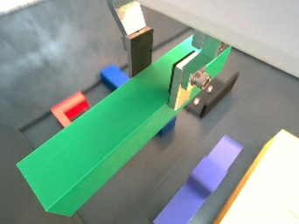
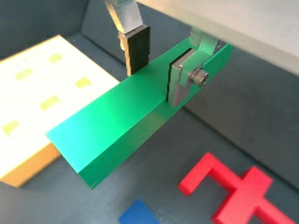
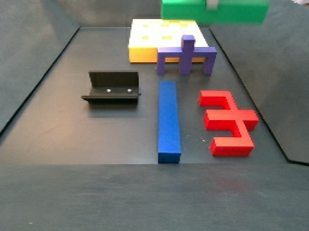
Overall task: Pick up the green object. Move up. Move to above the board. Insert the green object.
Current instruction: Move to above the board.
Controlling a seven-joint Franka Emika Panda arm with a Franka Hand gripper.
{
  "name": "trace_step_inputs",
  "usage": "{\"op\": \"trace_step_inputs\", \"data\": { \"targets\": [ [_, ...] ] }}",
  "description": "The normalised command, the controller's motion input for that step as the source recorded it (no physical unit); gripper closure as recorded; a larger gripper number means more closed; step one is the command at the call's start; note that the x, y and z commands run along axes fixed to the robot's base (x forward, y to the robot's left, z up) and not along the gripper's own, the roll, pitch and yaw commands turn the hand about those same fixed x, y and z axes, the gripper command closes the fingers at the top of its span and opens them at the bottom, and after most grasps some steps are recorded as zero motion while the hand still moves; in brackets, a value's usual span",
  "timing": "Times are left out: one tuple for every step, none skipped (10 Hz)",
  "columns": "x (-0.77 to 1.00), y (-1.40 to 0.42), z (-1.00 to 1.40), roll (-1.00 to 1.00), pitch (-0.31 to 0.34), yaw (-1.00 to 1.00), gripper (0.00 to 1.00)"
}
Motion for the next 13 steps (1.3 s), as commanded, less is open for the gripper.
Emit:
{"op": "trace_step_inputs", "data": {
  "targets": [
    [0.05, 0.00, 1.40, -0.08, 0.089, -0.01, 1.00],
    [0.01, 0.01, 0.68, -0.08, 0.079, -0.01, 1.00],
    [0.02, 0.01, 0.27, -0.07, 0.047, -0.01, 1.00],
    [0.45, -1.40, 0.26, 0.01, 0.024, 1.00, 1.00],
    [0.45, -1.40, 0.25, 0.01, 0.025, 1.00, 1.00],
    [0.48, -1.40, 0.24, 0.03, 0.040, 1.00, 1.00],
    [0.51, -1.40, 0.24, 0.02, 0.047, 1.00, 1.00],
    [0.52, -1.40, 0.25, 0.03, 0.061, 1.00, 1.00],
    [0.52, -1.40, 0.26, 0.03, 0.064, 1.00, 1.00],
    [0.39, -0.90, 0.17, 0.03, 0.077, 1.00, 1.00],
    [0.28, -0.56, 0.11, 0.04, 0.086, 1.00, 1.00],
    [0.16, -0.29, 0.08, 0.04, 0.095, 1.00, 1.00],
    [0.12, -0.22, 0.06, 0.04, 0.097, 1.00, 1.00]
  ]
}}
